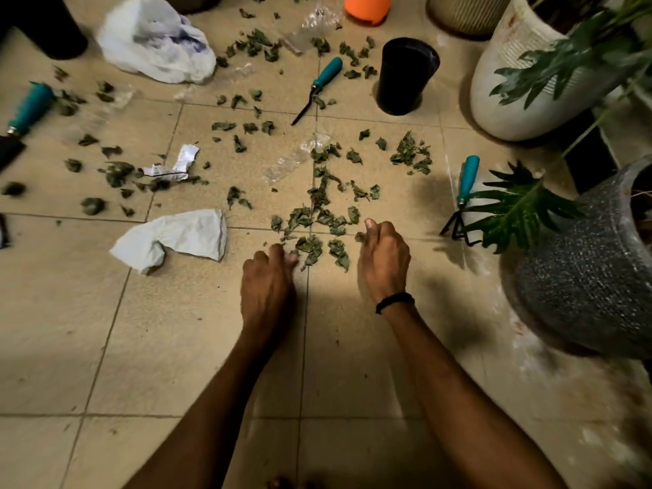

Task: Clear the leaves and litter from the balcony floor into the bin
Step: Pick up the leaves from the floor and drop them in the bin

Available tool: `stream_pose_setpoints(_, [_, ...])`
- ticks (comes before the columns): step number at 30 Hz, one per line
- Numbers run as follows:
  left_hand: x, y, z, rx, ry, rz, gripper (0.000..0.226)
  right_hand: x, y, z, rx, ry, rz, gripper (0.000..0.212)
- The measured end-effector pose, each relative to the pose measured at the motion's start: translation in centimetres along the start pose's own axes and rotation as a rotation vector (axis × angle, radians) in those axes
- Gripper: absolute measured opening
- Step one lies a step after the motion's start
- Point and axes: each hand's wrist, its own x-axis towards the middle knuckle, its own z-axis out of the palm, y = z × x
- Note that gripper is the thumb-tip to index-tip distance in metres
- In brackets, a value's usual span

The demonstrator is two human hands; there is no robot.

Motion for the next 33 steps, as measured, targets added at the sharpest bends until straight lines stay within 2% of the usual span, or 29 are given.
stream_pose_setpoints(3, [-0.8,0.6,1.1,0.262,-0.044,0.066,0.057,-2.3,-0.7,1.1,-0.084,-0.202,-0.11,0.047])
stream_pose_setpoints(6, [-0.7,1.0,1.1,0.288,0.002,0.086,0.052,-4.2,-0.4,2.4,-0.251,-0.271,-0.24,0.048])
stream_pose_setpoints(9, [-0.4,0.3,0.6,0.136,-0.022,0.071,0.035,-3.8,-0.4,2.1,-0.135,-0.282,-0.121,0.031])
stream_pose_setpoints(12, [-0.4,-0.1,-0.7,-0.205,-0.006,-0.072,0.03,-3.2,-0.2,1.3,0.049,-0.198,-0.001,0.02])
stream_pose_setpoints(14, [-0.4,-0.1,-1.6,-0.383,0.028,-0.137,0.026,-3.1,-0.1,0.7,0.065,-0.139,-0.009,0.018])
stream_pose_setpoints(17, [-0.2,0.1,-2.3,-0.457,0.131,-0.138,0.018,-3.2,-0.1,0.7,-0.064,-0.156,-0.087,0.016])
stream_pose_setpoints(19, [0.3,0.4,-2.1,-0.44,0.181,-0.114,0.013,-3.9,0.1,1.3,-0.195,-0.182,-0.11,0.022])
stream_pose_setpoints(21, [0.8,1.3,-1.7,-0.361,0.177,-0.054,0.021,-4.6,0.4,1.9,-0.253,-0.173,-0.128,0.025])
stream_pose_setpoints(25, [1.7,2.2,0.0,-0.028,0.007,0.029,0.044,-4.3,0.5,2.1,-0.231,-0.179,-0.103,0.027])
stream_pose_setpoints(27, [1.8,1.9,1.4,0.097,-0.017,0.061,0.048,-3.8,0.3,1.8,-0.205,-0.177,-0.065,0.024])
stream_pose_setpoints(30, [1.7,1.5,2.2,0.091,0.008,0.064,0.038,-2.9,-0.3,1.2,-0.122,-0.1,-0.037,0.017])
stream_pose_setpoints(33, [1.6,1.5,2.1,-0.014,0.029,0.061,0.032,-1.7,-0.5,1.4,-0.075,-0.102,-0.071,0.022])
